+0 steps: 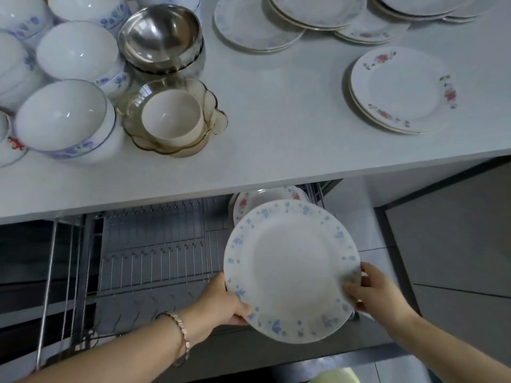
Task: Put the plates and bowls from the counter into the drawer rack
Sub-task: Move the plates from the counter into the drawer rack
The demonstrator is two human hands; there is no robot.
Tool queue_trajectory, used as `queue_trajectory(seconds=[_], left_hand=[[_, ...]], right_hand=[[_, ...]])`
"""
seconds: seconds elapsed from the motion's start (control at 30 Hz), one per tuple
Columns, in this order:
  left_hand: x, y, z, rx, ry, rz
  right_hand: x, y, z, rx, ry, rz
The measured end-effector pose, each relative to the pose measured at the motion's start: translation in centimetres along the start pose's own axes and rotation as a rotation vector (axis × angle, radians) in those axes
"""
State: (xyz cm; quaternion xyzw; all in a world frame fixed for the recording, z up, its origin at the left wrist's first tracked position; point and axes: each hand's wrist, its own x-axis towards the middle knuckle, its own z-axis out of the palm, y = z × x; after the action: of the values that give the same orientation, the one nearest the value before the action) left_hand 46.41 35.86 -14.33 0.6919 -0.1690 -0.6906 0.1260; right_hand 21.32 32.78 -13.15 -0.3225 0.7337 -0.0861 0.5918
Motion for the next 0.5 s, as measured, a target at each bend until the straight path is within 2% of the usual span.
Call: queue_trajectory(seconds=[0.13, 0.27, 0.5], left_hand=[[5.3, -1.4, -1.2, 0.047, 0.041, -0.097], [10.7, -0.6, -1.2, 0.106, 0.122, -0.099], [19.4, 0.7, -2.1, 0.157, 0.309, -0.066]], right_hand=[[5.3, 2.7, 3.6, -0.022, 0.059, 0.110], [11.7, 4.5, 6.4, 0.024, 0.132, 0.201], [19.2, 3.2, 8.5, 0.056, 0.232, 0.230]])
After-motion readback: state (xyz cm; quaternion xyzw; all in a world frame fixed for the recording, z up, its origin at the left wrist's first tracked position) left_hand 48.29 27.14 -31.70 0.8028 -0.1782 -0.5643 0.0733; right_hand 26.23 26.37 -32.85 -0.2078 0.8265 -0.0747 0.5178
